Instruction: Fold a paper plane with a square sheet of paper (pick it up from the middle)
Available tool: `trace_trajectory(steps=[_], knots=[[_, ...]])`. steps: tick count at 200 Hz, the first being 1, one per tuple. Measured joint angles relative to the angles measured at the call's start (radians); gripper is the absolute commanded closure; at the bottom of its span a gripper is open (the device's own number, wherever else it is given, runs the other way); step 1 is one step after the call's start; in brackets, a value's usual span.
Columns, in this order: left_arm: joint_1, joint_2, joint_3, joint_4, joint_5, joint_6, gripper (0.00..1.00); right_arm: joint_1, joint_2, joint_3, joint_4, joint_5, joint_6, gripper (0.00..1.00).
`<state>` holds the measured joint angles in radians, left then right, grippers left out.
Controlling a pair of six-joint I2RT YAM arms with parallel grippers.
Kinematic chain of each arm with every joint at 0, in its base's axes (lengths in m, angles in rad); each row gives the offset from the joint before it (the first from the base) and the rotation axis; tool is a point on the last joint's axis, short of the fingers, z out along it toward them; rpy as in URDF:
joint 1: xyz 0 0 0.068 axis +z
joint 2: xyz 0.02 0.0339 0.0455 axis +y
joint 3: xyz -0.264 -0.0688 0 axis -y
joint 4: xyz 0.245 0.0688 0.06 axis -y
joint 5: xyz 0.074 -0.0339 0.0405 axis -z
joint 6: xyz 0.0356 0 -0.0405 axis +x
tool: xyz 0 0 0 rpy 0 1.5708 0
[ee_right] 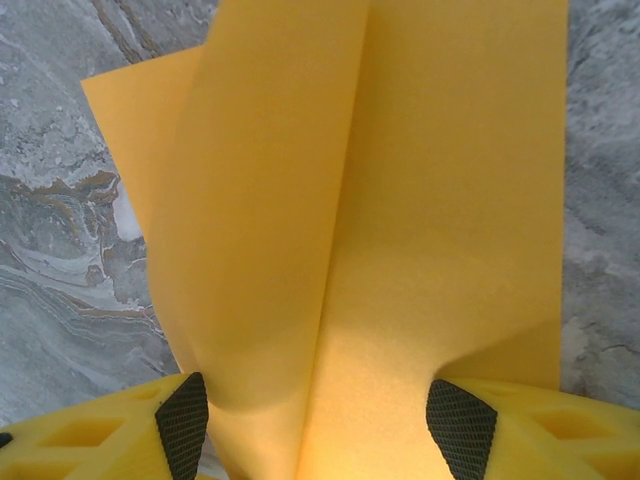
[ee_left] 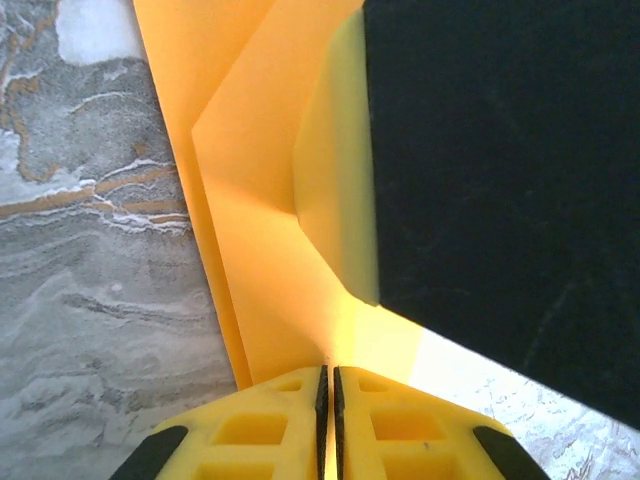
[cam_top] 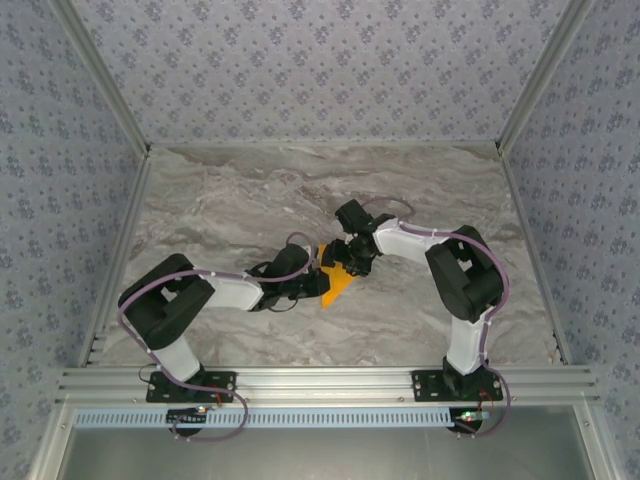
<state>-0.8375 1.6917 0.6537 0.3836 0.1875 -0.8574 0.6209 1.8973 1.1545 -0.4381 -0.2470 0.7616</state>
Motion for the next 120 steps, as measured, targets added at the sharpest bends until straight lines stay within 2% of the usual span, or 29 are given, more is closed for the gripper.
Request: trace_trajectory(steps=[120], knots=[[0.0,0.0,0.006,-0.011,-0.002,0.0,0.87,-0.001,0.0,-0.009,-0.005,0.016,-0.019,0.43]])
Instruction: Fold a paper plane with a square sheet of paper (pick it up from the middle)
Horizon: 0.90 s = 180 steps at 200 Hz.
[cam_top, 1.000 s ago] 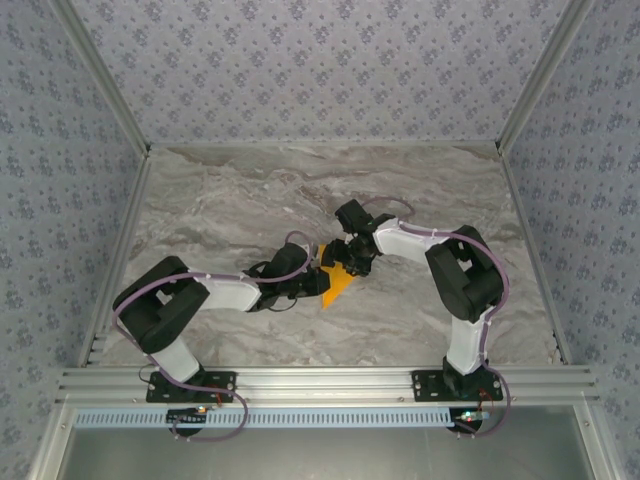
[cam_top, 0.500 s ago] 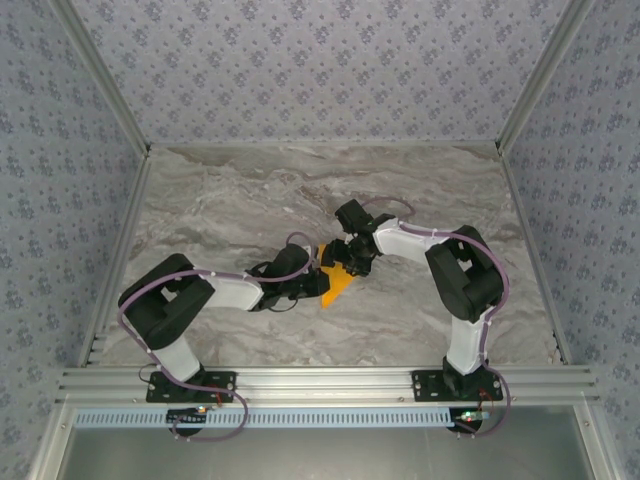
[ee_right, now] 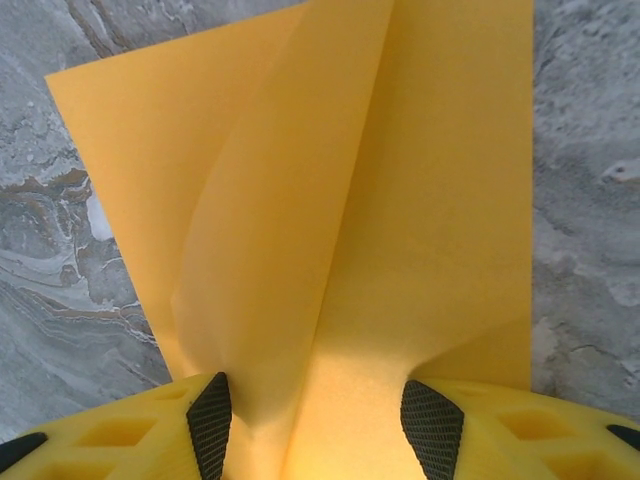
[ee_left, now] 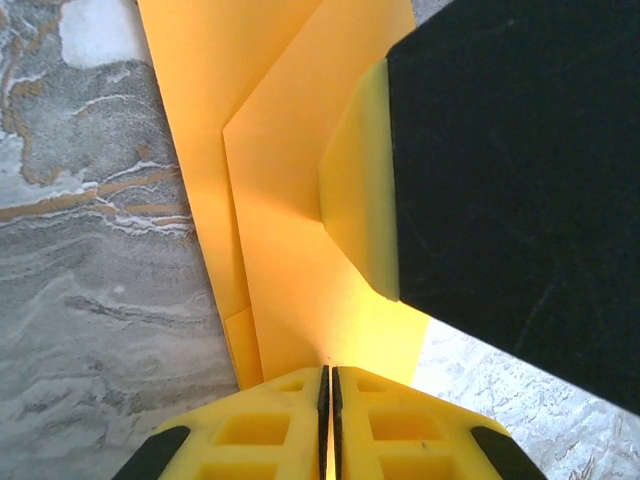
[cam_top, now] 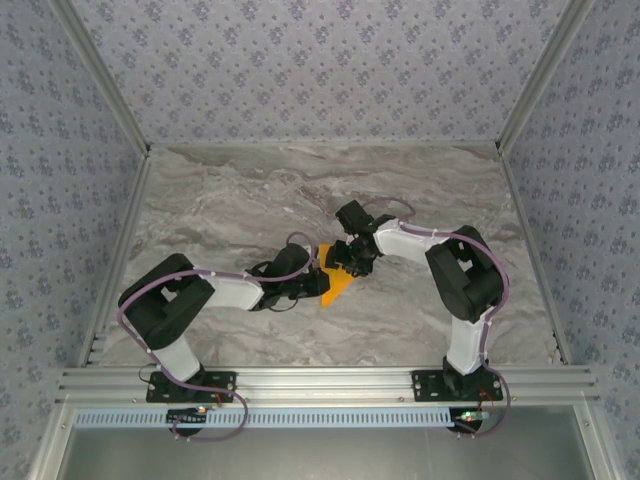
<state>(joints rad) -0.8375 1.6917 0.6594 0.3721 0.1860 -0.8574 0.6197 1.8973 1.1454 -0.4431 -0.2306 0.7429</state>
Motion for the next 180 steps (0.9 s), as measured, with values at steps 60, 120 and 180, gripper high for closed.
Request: trace_trajectory(steps=[60,120,180], knots=[[0.0,0.0,0.0,-0.003,0.0,0.0,0.87,0.0,0.02,0.029,-0.035,0.004,0.0,0.42],[0.0,0.0,0.0,-0.007,0.0,0.0,0.87,0.002,0.042,0.063,-0.07,0.002,-0.003,0.37],[0.0,0.0,0.0,-0.007,0.001,0.0,0.86,0.008,0.056,0.084,-0.094,0.004,-0.011,0.35]])
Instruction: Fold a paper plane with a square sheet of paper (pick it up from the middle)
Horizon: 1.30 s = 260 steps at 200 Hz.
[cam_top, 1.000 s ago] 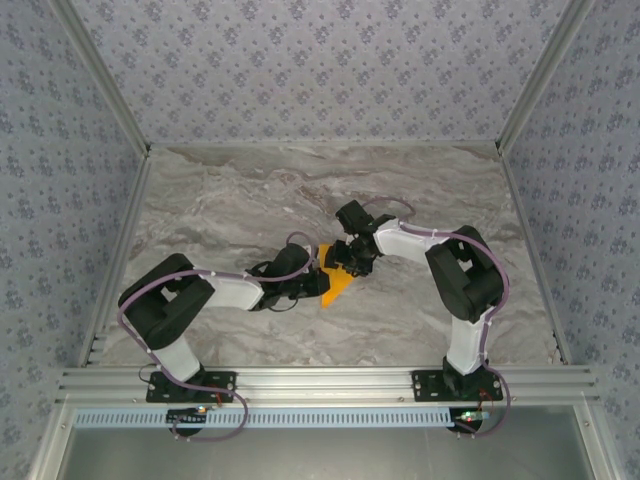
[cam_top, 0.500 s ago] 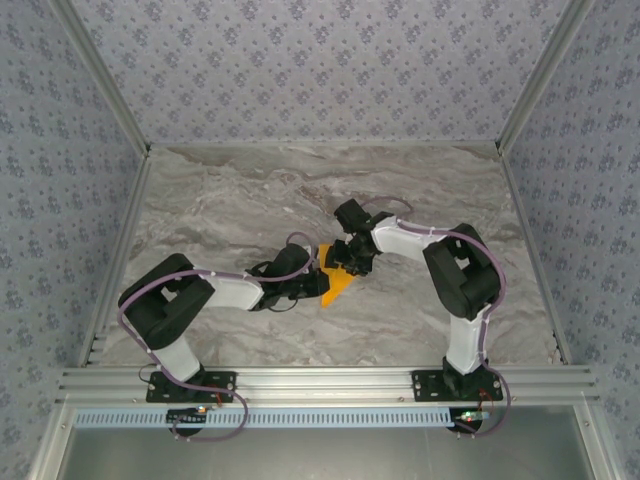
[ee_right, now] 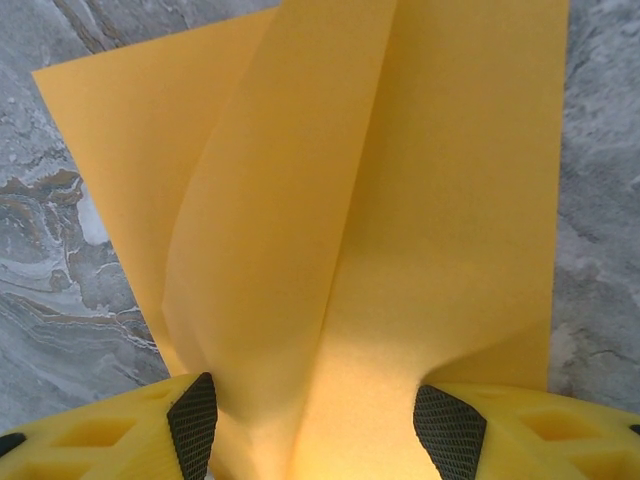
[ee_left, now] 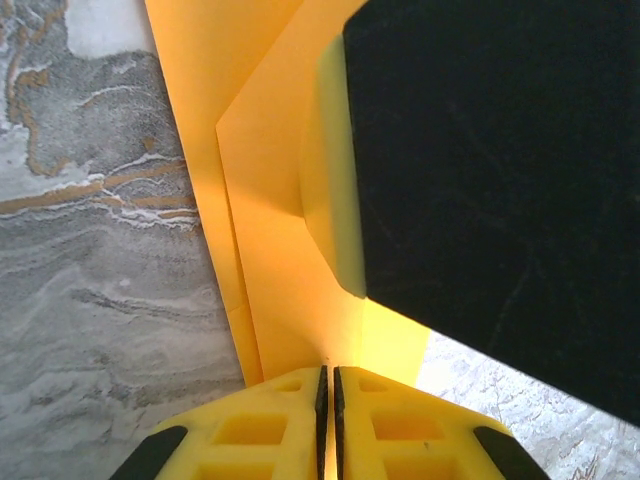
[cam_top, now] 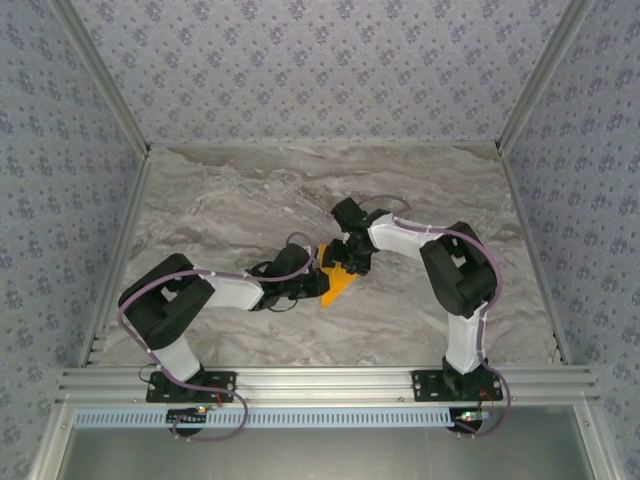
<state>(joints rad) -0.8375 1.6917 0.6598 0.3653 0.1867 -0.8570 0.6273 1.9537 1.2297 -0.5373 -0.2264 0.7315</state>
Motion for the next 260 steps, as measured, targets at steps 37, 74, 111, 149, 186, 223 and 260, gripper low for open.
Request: trace_trajectory(steps=[37,74,111,149,186,223,260], knots=[[0.0,-0.006,0.0,0.0,0.0,0.0,0.84,0.002,0.009,0.013,-0.016,0.003,-0.001,0.35],[0.0,-0.046,0.0,0.0,0.0,0.004,0.83,0.003,0.013,0.019,-0.024,0.004,-0.007,0.35],[0.0,-0.053,0.0,0.0,0.0,0.011,0.83,0.003,0.015,0.022,-0.025,0.003,-0.008,0.32],[0.0,-0.038,0.003,0.003,0.007,0.011,0.83,0.006,0.02,0.031,-0.033,0.004,-0.008,0.3],[0.0,-0.035,0.003,0.004,0.008,0.011,0.84,0.011,0.028,0.043,-0.046,0.011,-0.015,0.3],[0.0,-0.032,0.003,0.004,0.008,0.011,0.84,0.017,0.037,0.056,-0.061,0.023,-0.015,0.29],[0.0,-0.018,0.003,0.004,0.008,0.011,0.85,0.022,0.039,0.059,-0.065,0.032,-0.017,0.28]])
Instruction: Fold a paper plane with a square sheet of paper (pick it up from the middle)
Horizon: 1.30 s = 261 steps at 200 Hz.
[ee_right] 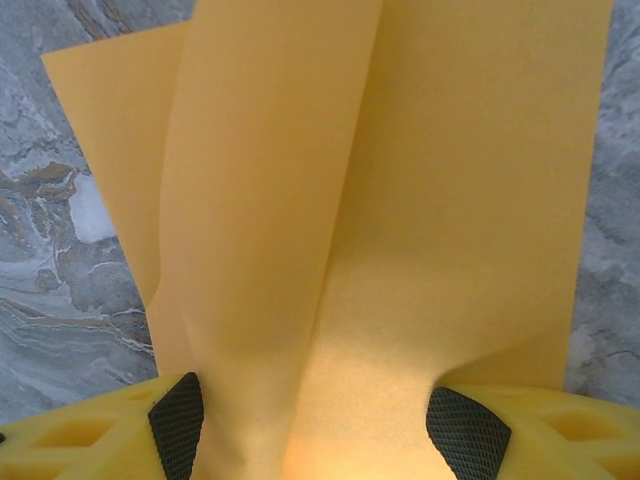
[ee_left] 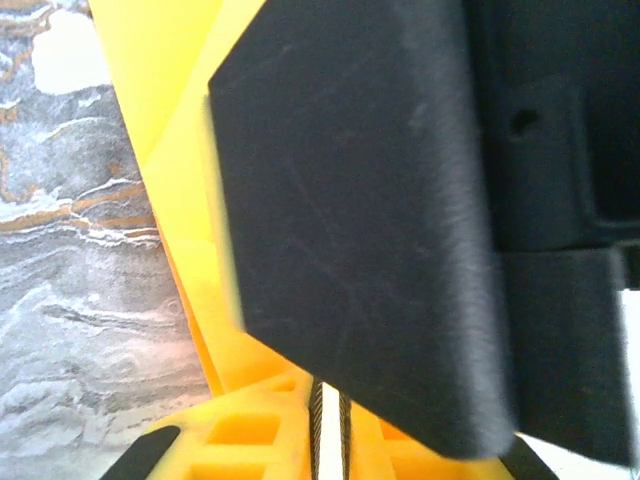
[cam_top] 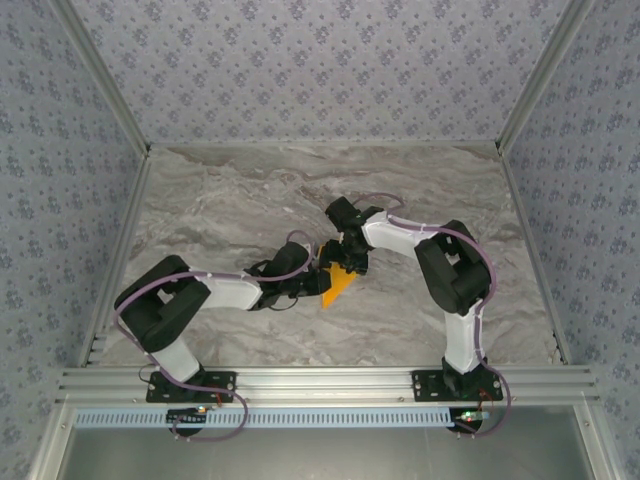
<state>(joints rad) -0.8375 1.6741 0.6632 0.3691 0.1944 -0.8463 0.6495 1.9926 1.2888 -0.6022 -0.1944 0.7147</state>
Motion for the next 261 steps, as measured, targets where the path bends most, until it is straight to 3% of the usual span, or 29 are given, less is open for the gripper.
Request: trace_trajectory(steps=[136,261], knots=[[0.0,0.019,0.0,0.0,0.0,-0.001,0.85,0.004,0.007,0.011,-0.012,0.01,-0.002,0.29],[0.0,0.04,0.001,0.001,0.0,-0.012,0.86,-0.002,0.003,0.008,-0.018,0.014,-0.001,0.37]])
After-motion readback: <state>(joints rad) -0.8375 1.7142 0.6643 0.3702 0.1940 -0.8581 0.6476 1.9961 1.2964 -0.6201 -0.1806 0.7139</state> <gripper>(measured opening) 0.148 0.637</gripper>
